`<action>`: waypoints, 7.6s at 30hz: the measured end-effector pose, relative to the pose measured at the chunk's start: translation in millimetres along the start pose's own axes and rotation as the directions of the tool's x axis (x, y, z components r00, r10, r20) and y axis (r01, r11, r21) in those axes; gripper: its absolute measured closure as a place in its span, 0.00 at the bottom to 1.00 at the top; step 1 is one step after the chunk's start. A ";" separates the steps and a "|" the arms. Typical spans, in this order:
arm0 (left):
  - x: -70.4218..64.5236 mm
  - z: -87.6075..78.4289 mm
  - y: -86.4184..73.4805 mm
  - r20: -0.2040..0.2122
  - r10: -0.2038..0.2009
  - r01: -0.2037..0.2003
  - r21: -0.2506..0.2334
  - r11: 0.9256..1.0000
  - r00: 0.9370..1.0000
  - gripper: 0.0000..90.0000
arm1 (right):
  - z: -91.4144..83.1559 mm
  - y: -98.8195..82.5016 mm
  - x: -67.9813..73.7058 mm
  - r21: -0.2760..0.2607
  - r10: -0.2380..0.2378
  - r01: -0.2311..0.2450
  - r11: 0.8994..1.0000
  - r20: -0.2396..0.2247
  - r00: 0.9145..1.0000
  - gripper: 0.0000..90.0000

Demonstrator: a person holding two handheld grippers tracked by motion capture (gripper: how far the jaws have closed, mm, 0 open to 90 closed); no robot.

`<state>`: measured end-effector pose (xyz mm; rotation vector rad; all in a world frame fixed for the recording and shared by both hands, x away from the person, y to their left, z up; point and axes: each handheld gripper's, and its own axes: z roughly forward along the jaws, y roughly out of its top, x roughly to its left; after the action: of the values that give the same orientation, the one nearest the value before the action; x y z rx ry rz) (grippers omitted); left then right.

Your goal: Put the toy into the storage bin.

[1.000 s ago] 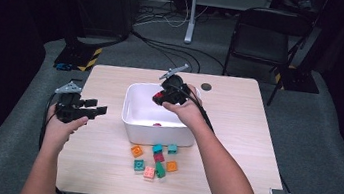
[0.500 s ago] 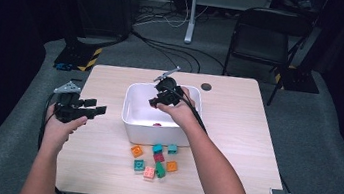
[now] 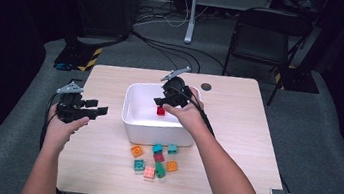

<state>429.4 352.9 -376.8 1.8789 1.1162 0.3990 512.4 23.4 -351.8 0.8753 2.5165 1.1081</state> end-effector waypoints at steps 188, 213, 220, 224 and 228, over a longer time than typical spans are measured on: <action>1.8 3.4 -3.2 -0.022 -0.012 0.012 0.010 1.000 1.000 0.46 | -92.5 -63.9 38.4 -0.011 -0.048 0.047 0.999 -0.126 0.991 0.65; 7.1 -0.2 -3.3 -0.016 -0.020 0.020 0.009 1.000 1.000 0.46 | -42.5 -23.7 0.3 -0.025 -0.016 0.015 1.000 -0.040 0.999 0.65; 8.6 0.2 -4.0 -0.016 -0.016 0.016 0.007 1.000 1.000 0.47 | -21.8 -15.4 -4.1 -0.016 0.002 -0.003 1.000 -0.036 0.999 0.65; 9.1 1.1 -4.5 -0.017 -0.017 0.017 0.012 1.000 1.000 0.48 | -11.6 -10.3 -3.4 -0.008 -0.016 0.016 1.000 -0.032 0.999 0.65; 9.1 1.4 -4.4 -0.020 -0.015 0.015 0.014 1.000 1.000 0.50 | -2.6 -5.5 -3.9 -0.010 -0.015 0.015 1.000 -0.037 0.999 0.65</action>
<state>432.9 360.5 -382.6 1.8818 1.1480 0.4029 511.9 16.6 -354.1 0.8397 2.5408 1.1413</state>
